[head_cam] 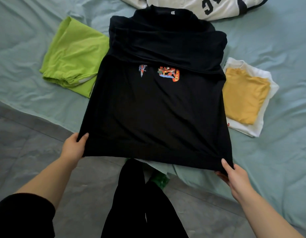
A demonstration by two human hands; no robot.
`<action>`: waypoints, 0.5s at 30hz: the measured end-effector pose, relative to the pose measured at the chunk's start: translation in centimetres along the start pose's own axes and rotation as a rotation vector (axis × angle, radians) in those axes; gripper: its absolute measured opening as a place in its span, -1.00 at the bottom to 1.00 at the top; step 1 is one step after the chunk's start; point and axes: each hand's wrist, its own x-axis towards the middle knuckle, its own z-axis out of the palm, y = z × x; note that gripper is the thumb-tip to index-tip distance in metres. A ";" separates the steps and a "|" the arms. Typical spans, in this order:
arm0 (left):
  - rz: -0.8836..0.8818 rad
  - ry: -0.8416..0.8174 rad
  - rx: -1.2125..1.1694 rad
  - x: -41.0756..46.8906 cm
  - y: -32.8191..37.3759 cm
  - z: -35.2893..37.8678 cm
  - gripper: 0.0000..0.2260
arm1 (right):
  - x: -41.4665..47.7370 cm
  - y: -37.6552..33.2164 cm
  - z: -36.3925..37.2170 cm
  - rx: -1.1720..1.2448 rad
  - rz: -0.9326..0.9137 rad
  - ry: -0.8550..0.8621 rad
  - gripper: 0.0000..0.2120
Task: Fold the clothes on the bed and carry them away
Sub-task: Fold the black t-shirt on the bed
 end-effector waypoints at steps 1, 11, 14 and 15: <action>-0.008 -0.004 0.021 -0.2 -0.2 -0.4 -0.78 | -0.3 -0.1 -0.6 -0.002 0.000 -0.001 -0.79; -0.203 -0.149 0.214 -3.8 -5.2 -1.8 -0.72 | -3.9 2.3 -4.7 -0.290 0.130 0.028 -0.71; -0.317 -0.177 -0.012 -2.9 -3.2 -0.9 -0.72 | -3.3 -0.6 -2.7 -0.199 0.124 0.033 -0.69; -0.338 -0.182 -0.120 -2.4 -1.9 -0.6 -0.73 | -2.8 -2.1 -1.8 -0.129 0.118 0.038 -0.67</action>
